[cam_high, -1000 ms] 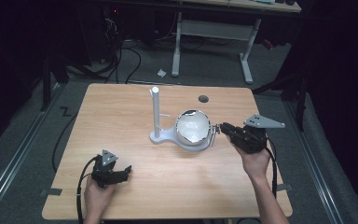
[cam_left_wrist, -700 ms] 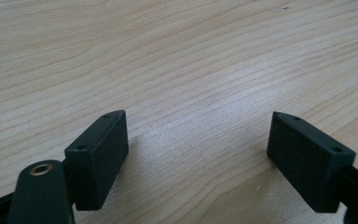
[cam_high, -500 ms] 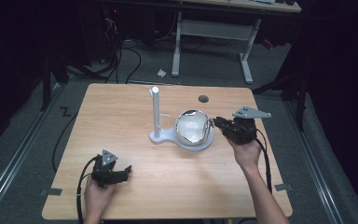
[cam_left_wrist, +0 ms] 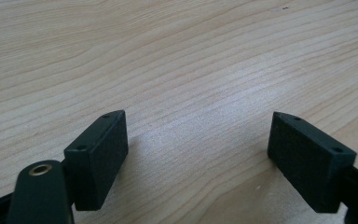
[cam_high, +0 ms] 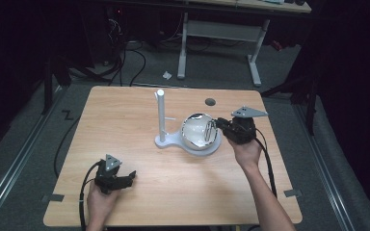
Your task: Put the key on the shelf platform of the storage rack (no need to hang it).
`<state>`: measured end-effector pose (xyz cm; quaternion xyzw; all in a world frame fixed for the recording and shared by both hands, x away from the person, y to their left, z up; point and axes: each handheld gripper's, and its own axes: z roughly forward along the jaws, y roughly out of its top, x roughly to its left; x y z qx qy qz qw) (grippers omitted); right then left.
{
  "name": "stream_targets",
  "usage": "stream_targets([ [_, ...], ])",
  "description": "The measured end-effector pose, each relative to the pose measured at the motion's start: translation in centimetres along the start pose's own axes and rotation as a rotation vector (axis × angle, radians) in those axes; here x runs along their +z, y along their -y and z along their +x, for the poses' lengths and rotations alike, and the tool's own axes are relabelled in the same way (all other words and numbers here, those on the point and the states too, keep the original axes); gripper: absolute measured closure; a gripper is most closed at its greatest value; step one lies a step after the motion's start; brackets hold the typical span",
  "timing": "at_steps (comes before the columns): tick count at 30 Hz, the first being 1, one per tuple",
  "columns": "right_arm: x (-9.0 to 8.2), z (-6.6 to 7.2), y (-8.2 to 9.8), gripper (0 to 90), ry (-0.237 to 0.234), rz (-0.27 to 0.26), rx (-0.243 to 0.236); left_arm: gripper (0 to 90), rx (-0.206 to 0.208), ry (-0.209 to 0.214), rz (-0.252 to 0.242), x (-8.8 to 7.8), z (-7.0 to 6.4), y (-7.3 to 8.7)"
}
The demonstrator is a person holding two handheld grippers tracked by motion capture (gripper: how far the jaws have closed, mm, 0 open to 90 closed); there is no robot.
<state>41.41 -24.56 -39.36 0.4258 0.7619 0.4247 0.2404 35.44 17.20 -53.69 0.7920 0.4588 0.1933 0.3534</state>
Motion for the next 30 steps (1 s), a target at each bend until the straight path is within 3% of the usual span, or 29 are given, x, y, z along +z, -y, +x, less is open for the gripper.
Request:
stream_targets([
  [13,1.8,-0.3,0.5,81.9,0.018,0.042,-0.007,20.6,0.003,0.001,0.001,0.0,0.0,0.0],
  [22,3.4,-0.2,0.9,81.9,0.005,0.077,-0.010,20.4,0.008,0.009,0.001,0.0,0.0,0.0],
  [30,4.3,-0.1,0.9,81.9,-0.020,0.075,0.011,20.4,0.009,0.008,0.001,0.0,0.0,0.0],
])
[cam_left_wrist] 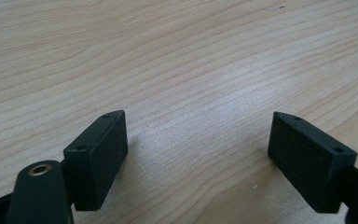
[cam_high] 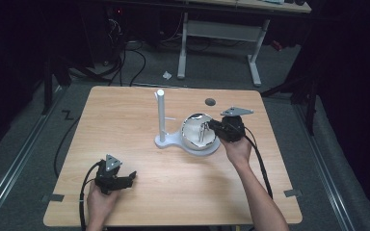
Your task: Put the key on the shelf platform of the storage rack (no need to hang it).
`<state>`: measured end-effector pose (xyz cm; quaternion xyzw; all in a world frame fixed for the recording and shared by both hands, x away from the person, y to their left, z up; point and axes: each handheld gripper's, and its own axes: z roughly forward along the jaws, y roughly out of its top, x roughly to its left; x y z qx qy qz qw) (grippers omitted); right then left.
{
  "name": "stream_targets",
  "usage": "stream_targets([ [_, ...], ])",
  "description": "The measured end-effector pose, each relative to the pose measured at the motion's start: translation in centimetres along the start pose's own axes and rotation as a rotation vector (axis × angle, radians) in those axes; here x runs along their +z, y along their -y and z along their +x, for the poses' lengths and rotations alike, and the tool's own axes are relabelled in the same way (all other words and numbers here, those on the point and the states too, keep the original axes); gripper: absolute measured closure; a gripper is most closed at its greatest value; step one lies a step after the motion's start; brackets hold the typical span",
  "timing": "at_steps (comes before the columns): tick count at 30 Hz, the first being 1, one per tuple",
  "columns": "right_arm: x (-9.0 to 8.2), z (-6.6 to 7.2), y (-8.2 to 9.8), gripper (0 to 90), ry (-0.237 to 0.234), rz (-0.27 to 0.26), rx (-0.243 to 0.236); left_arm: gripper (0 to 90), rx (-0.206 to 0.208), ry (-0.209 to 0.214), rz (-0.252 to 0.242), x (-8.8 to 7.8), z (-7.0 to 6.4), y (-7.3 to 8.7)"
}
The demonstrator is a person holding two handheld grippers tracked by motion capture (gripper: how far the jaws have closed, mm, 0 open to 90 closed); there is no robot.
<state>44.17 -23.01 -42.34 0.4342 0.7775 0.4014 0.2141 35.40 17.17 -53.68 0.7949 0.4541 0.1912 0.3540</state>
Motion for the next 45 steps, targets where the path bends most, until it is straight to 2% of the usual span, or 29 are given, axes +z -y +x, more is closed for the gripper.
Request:
stream_targets([
  [18,2.1,0.8,0.0,81.9,-0.026,0.016,0.000,20.5,-0.002,-0.002,-0.001,0.0,0.0,0.0],
  [41,5.0,1.5,-0.5,81.4,-0.015,0.069,-0.024,19.9,-0.001,-0.003,0.000,0.0,0.0,0.0],
  [43,5.1,1.4,-0.4,74.9,-0.021,0.069,-0.015,19.9,0.000,-0.002,0.000,0.0,0.0,0.0],
  [44,5.1,1.4,-0.4,74.9,-0.021,0.069,-0.015,19.9,0.000,-0.002,0.000,0.0,0.0,0.0],
  [45,5.0,1.2,-0.4,73.2,-0.030,0.066,0.005,19.9,0.000,-0.003,0.000,0.0,-0.1,0.0],
])
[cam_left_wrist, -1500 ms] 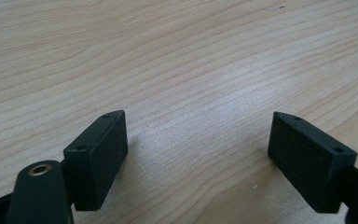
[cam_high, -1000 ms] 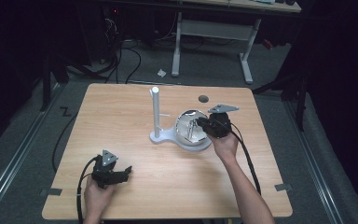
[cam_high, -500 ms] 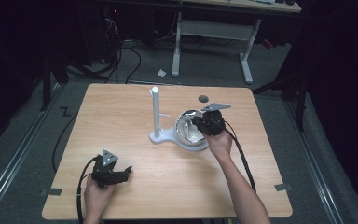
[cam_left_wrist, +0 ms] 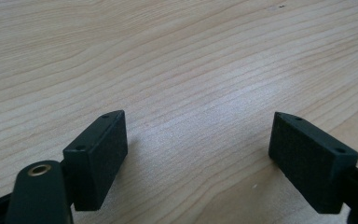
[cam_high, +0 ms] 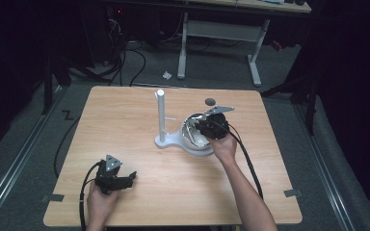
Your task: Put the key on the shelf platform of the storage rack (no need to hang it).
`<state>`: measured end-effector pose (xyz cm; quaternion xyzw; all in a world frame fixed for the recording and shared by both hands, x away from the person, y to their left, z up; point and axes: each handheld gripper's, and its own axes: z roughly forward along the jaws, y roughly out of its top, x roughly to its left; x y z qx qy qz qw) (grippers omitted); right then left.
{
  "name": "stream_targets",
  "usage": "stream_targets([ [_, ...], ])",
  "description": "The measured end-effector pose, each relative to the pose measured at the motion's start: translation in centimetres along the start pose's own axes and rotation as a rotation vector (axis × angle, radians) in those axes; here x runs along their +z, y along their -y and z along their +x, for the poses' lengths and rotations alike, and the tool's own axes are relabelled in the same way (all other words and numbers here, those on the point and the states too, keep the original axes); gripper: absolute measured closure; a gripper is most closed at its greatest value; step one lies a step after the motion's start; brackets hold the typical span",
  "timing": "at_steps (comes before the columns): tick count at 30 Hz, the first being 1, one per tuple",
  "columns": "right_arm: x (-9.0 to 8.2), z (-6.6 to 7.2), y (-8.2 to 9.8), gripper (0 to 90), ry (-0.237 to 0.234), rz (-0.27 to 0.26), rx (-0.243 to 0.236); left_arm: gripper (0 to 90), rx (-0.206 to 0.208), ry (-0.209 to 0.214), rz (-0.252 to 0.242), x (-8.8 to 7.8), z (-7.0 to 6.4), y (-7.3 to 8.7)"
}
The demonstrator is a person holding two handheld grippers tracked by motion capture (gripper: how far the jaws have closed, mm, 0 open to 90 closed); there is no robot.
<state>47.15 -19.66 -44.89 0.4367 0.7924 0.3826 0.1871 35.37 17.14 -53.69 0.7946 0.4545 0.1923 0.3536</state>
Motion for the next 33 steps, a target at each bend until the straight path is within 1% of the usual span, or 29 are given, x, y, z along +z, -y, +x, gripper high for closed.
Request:
stream_targets([
  [6,-0.8,-0.1,0.2,69.9,-0.002,-0.018,-0.007,19.9,0.000,0.000,0.000,0.0,0.0,0.0],
  [8,-1.5,-0.5,0.6,67.6,0.001,-0.037,0.014,19.9,0.000,0.000,0.000,0.0,0.0,0.0],
  [11,-2.3,-0.9,0.9,65.1,0.002,-0.043,0.033,19.9,-0.001,0.000,0.000,0.0,0.0,0.0],
  [13,-2.5,-1.0,0.9,65.1,0.001,-0.046,0.031,20.0,-0.001,0.000,0.000,0.0,0.0,0.0],
  [14,-2.8,-1.1,0.9,65.3,-0.006,-0.042,0.019,20.0,-0.001,0.000,0.000,0.0,0.0,0.0],
  [15,-3.0,-1.2,0.9,65.3,-0.002,-0.041,0.011,20.0,-0.001,0.000,0.000,0.0,0.0,0.0],
  [16,-3.1,-1.2,1.0,65.3,0.004,-0.038,0.010,20.0,0.000,0.000,0.000,0.0,0.0,0.0],
  [19,-3.4,-1.4,1.1,65.1,-0.001,-0.048,0.017,20.0,-0.001,0.000,0.000,0.0,0.0,0.0],
  [21,-3.7,-1.5,1.2,64.3,0.003,-0.050,0.030,20.1,-0.001,0.001,0.000,0.0,0.0,0.0],
  [22,-4.1,-1.8,1.3,63.2,-0.001,-0.071,0.047,20.1,-0.001,0.000,0.000,0.0,0.0,0.0],
  [23,-4.1,-1.8,1.3,63.2,-0.001,-0.071,0.047,20.1,-0.001,0.000,0.000,0.0,0.0,0.0],
  [26,-5.0,-2.0,1.6,61.2,0.005,-0.102,0.084,20.1,-0.002,0.000,0.000,0.0,0.0,0.0],
  [27,-5.1,-2.2,1.7,60.9,0.007,-0.107,0.089,20.2,-0.002,0.000,0.000,0.0,0.0,0.0],
  [29,-5.5,-2.5,1.9,59.8,0.022,-0.096,0.090,20.2,-0.003,0.001,-0.001,0.0,0.0,0.0],
  [31,-5.7,-2.5,2.0,59.6,0.021,-0.098,0.089,20.2,-0.002,0.001,0.000,0.0,0.0,0.0],
  [33,-6.3,-2.6,2.0,59.9,0.021,-0.101,0.088,20.3,-0.003,0.002,-0.001,0.1,0.0,0.0],
])
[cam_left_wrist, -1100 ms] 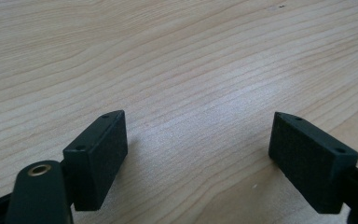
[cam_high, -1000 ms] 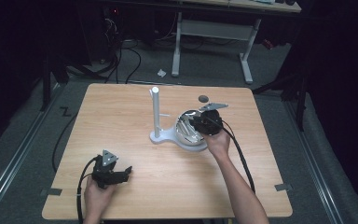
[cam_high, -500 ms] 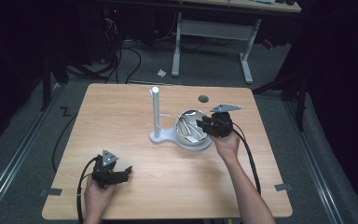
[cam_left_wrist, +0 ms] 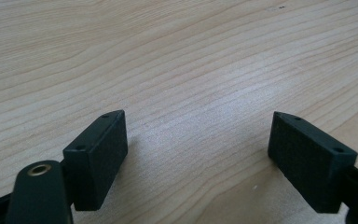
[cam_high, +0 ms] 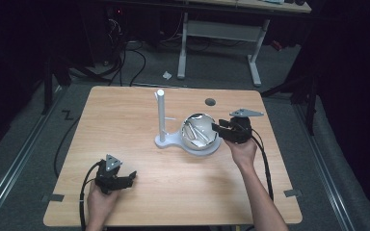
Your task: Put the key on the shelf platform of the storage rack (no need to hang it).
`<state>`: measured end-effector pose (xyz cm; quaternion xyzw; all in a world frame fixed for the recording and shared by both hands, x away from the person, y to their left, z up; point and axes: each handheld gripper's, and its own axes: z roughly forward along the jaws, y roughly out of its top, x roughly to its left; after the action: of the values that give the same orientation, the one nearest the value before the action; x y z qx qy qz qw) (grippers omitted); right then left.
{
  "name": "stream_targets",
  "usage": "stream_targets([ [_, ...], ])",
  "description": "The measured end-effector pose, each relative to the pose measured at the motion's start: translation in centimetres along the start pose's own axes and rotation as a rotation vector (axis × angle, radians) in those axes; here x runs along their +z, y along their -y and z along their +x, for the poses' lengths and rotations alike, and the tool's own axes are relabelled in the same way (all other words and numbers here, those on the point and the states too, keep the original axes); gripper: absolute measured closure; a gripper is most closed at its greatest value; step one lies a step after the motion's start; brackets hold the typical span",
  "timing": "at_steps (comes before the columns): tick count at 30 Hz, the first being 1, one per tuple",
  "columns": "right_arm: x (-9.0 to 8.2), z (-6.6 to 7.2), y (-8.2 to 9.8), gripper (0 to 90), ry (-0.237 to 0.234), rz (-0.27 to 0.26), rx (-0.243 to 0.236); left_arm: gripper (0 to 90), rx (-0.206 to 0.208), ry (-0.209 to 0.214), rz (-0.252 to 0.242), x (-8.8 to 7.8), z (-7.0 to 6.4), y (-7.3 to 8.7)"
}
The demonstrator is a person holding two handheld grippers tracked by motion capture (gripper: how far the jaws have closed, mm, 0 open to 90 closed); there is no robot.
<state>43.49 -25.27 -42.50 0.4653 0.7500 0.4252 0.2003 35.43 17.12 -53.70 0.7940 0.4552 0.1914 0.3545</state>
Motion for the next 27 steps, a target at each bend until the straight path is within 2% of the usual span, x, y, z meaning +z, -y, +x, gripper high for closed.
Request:
stream_targets([
  [6,-0.7,0.1,0.3,61.1,0.004,0.015,-0.012,20.3,0.000,0.000,0.000,0.0,0.0,0.0],
  [9,-1.1,0.0,0.6,61.0,-0.002,0.008,-0.004,20.3,0.001,-0.001,0.000,0.0,0.0,0.0],
  [10,-1.3,-0.3,0.9,60.7,-0.006,-0.003,0.012,20.3,0.001,0.000,0.001,0.0,0.0,0.0],
  [15,-1.8,-0.8,1.4,60.0,0.001,0.011,0.026,20.3,0.000,-0.001,0.000,0.0,0.0,0.0],
  [19,-2.7,-1.2,1.9,59.3,-0.006,-0.017,0.037,20.3,0.001,-0.002,0.001,0.0,0.0,0.0],
  [23,-2.9,-1.7,2.4,58.0,0.009,0.001,0.046,20.7,-0.002,-0.001,-0.001,0.0,0.0,0.0],
  [27,-3.3,-1.5,2.4,58.0,0.014,-0.008,0.048,20.6,-0.001,-0.001,0.000,0.0,0.0,0.0],
])
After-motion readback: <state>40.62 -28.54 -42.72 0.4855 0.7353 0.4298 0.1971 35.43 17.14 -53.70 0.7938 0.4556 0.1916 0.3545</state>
